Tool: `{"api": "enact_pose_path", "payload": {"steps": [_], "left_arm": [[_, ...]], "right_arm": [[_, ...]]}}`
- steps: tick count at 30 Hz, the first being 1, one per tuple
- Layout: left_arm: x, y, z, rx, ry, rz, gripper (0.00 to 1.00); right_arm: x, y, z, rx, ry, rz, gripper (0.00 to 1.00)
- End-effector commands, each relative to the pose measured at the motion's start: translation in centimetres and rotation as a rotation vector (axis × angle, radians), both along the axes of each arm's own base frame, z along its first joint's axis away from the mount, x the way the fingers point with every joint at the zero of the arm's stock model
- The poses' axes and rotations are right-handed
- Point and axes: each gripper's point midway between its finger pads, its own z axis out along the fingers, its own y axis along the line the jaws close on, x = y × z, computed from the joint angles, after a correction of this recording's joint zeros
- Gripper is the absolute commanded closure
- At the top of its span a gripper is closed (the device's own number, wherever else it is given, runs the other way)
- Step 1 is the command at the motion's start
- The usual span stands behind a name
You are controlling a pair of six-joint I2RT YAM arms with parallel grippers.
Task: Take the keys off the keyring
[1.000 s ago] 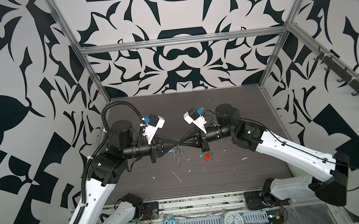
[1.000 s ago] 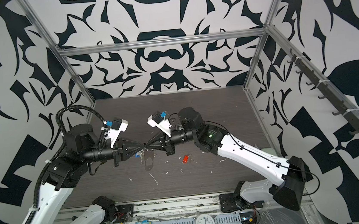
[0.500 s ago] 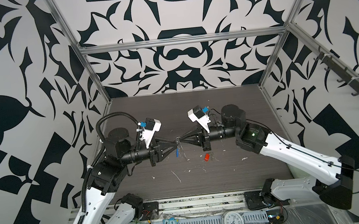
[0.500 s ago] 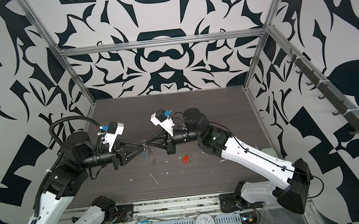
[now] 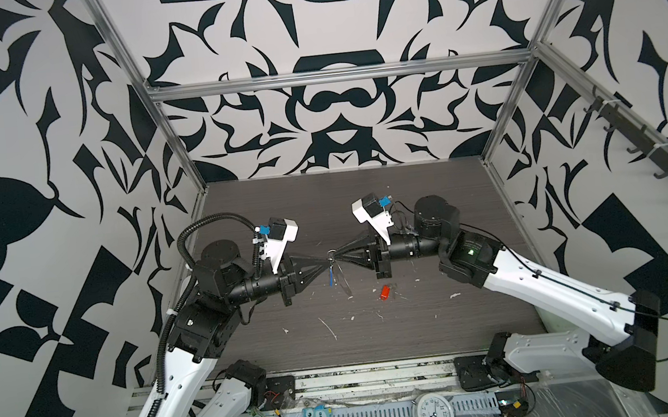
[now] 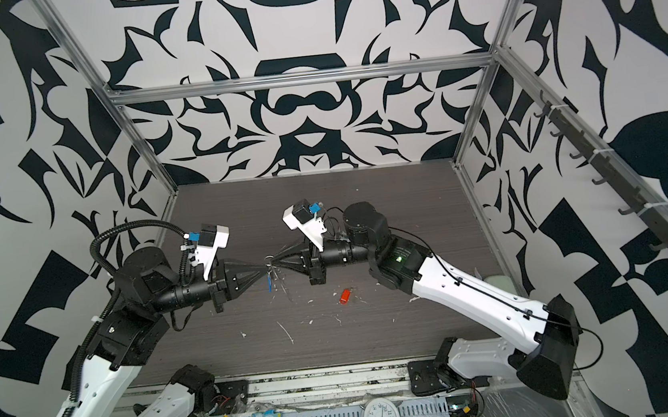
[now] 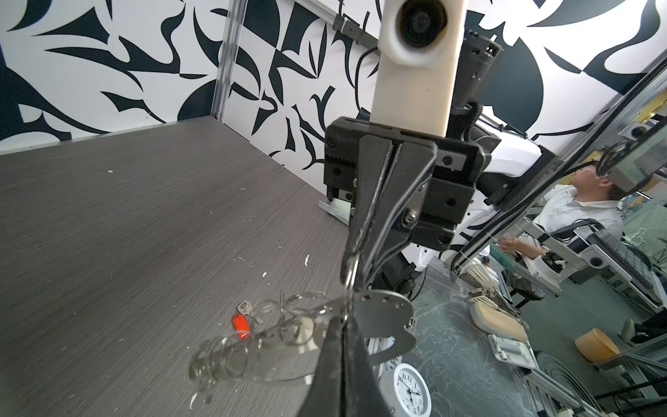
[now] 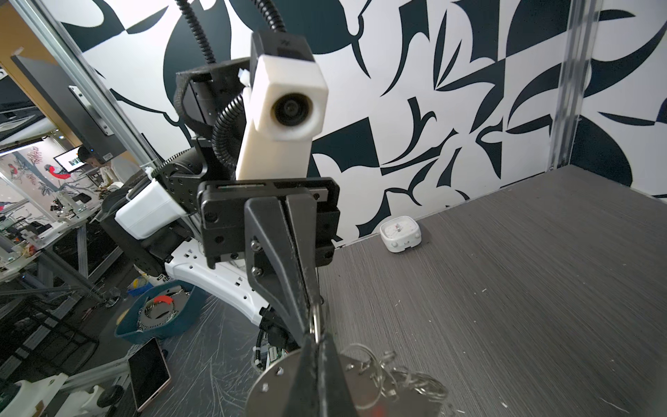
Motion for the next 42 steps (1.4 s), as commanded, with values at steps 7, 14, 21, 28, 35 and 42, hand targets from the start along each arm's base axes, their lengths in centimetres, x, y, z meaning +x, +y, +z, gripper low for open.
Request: {"api": "enact_pose_path", "payload": {"steps": [7,14,21,28,35,42], "left_arm": [[-0.7,0.4,1.1,-0.042,-0.099,0.01,0.65],[0.0,0.6,2.4,-0.089,-0.192,0.052,0.64],[0.8,0.0,2.4,-0.097,-0.174,0.037,0.67],[0.7,-0.2,2.4,-0.115,-0.157,0.018,0.75],[0.6,-0.2,2.7,-0.141,-0.148,0.015,0.82],[0.5,-0.1,2.3,-0.134,-0.132,0.023,0.75]], "right_arm": [[-0.5,-0.5,3.3,0.096,-0.066,0.003,1.0],[-0.7,-0.5,3.3,0.096,-0.059,0.01,1.0],[-0.6,-0.6,3.4,0.1,-0.06,0.004,1.0],[-0.4,-0.7,3.5,0.114,-0.067,-0.016,1.0],[-0.1,-0.5,3.5,0.126,-0.058,-0.02,1.0],[0.1,-0.6,3.8,0.142,-0.066,-0.043,1.0]]}}
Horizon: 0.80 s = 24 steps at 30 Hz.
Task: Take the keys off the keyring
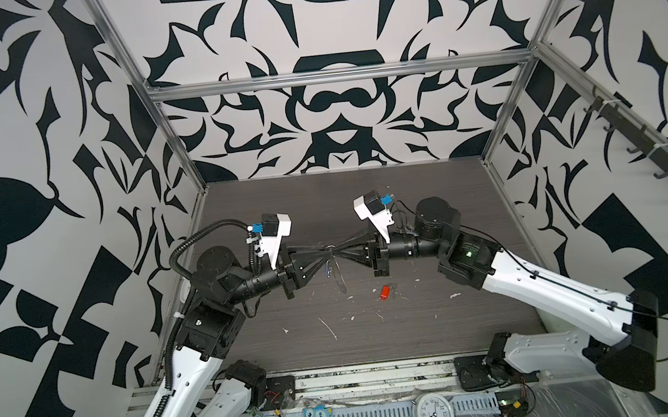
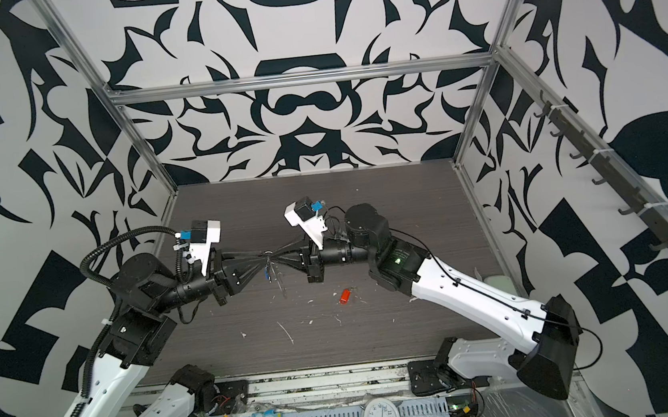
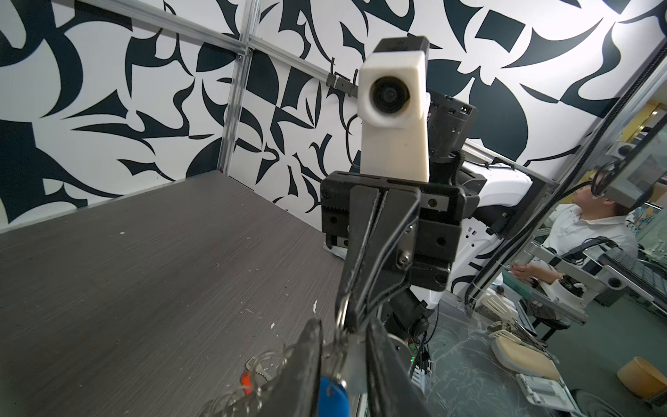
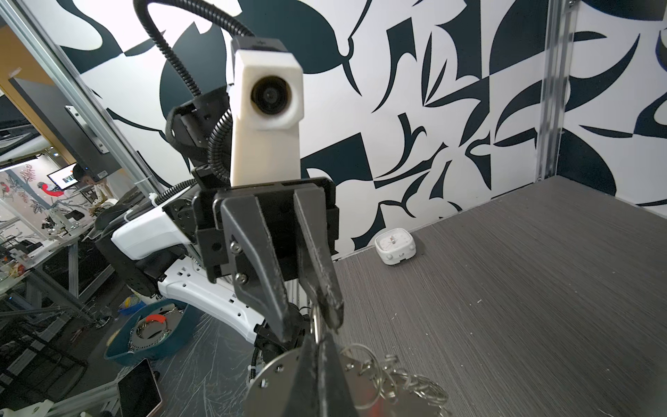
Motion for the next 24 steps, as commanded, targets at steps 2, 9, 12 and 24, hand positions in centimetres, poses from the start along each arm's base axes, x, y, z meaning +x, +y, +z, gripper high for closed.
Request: {"api": "enact_pose_path", "payload": {"steps": [2,9,12,24], "left_arm": [[-0.5,0.1,0.0,-0.014,-0.015,-0.007,0.78],[-0.2,0.1,-0.1,-0.017,-0.004,-0.002,0.77],[0.0,0.0,-0.1,-0.016,0.001,0.0,0.78],[0.0,0.3,0.3,0.043,0.004,0.026,1.0]], "right_arm": [[-0.5,-0.7,3.2,0.1,-0.064,-0.01,1.0],[-0.1,-0.6,3.3,0.115,-0.054,-0.023,1.0],[-0.1,-0.5,3.3,0.12,-0.045,-0.018,1.0],[-0.5,-0.6,2.2,0.074,-0.017,-0.005,0.97]]}}
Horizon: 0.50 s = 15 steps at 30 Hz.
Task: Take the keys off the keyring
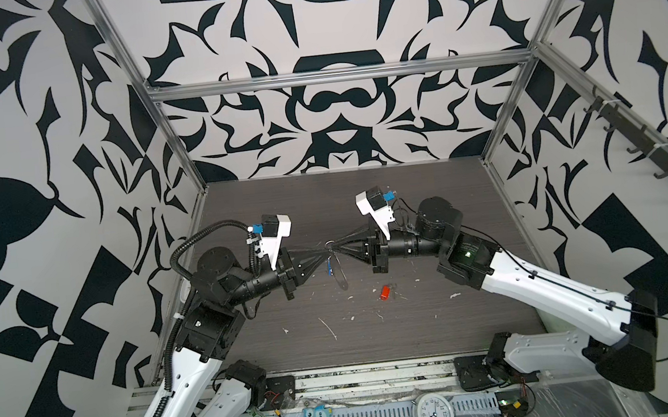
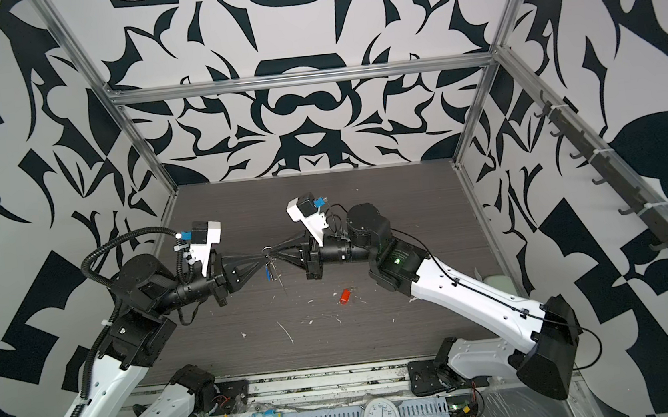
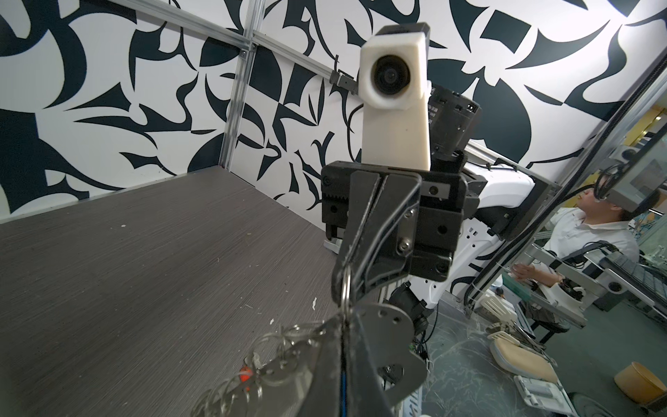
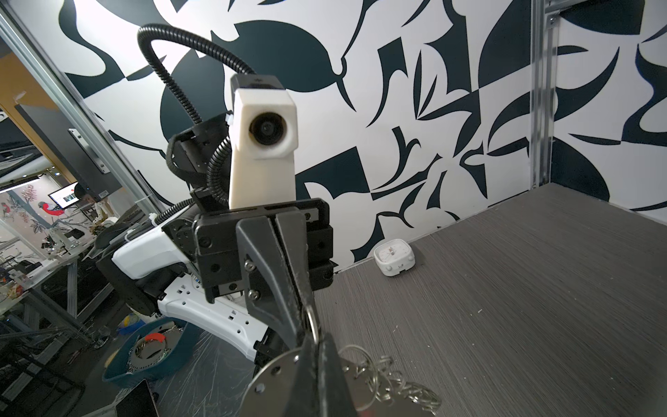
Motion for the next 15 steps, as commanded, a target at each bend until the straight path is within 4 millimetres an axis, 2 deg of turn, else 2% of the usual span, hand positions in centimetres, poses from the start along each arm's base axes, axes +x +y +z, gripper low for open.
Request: {"api": "enact_pose_path", "payload": {"steps": [1,3,5,9,15], "left_arm": [[-0.2,0.2,0.6,0.04,-0.01,0.011,1.0],[-0.2,0.3,0.3,0.073,0.014,0.014,1.0],[-0.4,0.4,0.1,0.111,0.037,0.008,1.0],[-1.4,0.4,-0.1,0.182,0.084,-0.042,1.0],[-2.7,0.4,-0.5,0.28,0.174,-0.118,1.0]], "right_arm": [[-1.0,-0.9,1.5,0.032,-0.045,0.006,0.91],[-1.0,-1.5,1.4,0.012,-0.061,-0.016,0.75],[-1.3,-2.0,1.6,-0.001,-0.079,-0.027,0.64],[-1.9,-3.0,1.6,-0.036,-0.119,-0.034,0.58],[-2.1,-3.1,1.2,-0.096,-0.121,-0.022,0.56]]}}
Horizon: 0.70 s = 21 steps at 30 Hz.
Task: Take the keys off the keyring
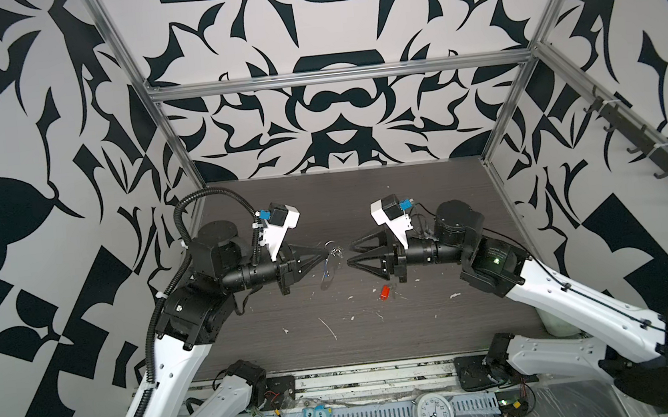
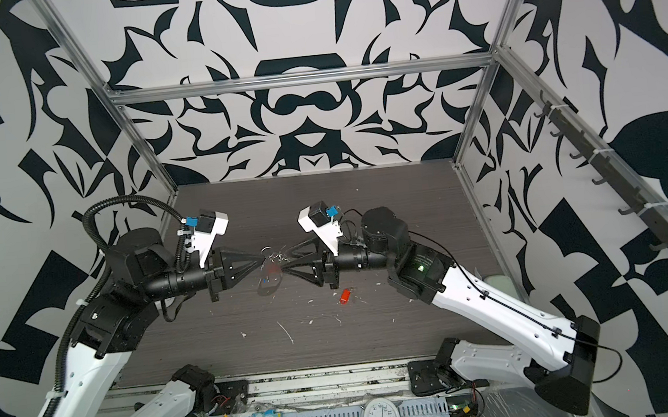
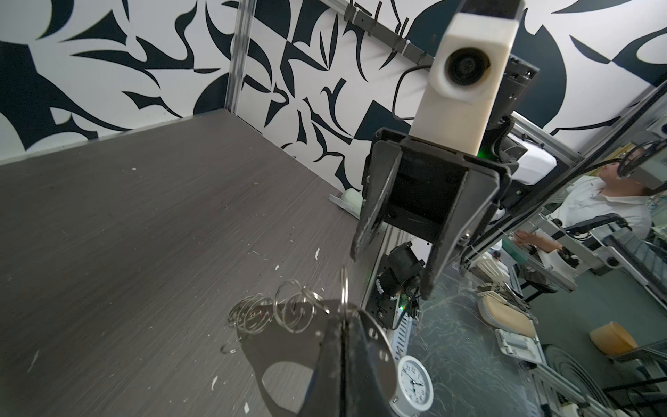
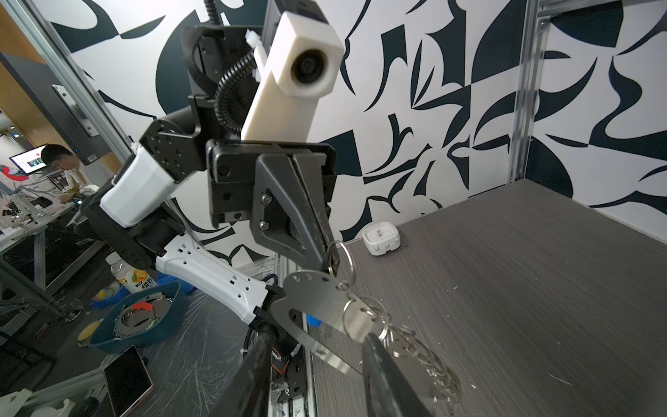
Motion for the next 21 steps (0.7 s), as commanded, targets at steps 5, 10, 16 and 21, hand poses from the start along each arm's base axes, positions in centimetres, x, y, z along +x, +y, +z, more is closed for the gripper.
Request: {"api": "enact_pose_path", "payload": {"steps": [5,10,16,21], "left_arm": [[-3.1,-0.5,-2.4,0.202,0.096,-0.104,1.0],[-3.4,-1.6,-4.0,0.328,0.07,-0.112,1.0],[-3.1,-1.9,-3.8,0.331,0.059,-0.114,1.0],[-3.0,-2.0,-3.7,0.331,0.059,-0.122,1.0]], "right_arm": [[-0.1,0.1,0.8,-0.037,-0.026,0.015,0.55],[-0.5,0.3,1.1,-0.037,-0.025,0.053,0.55],[-1.3,0.2,0.6,-0.069,-0.007,0.106,0.57],[-1.8,0.5,-0.4,-0.097,0.023,0.15,0.58]]}}
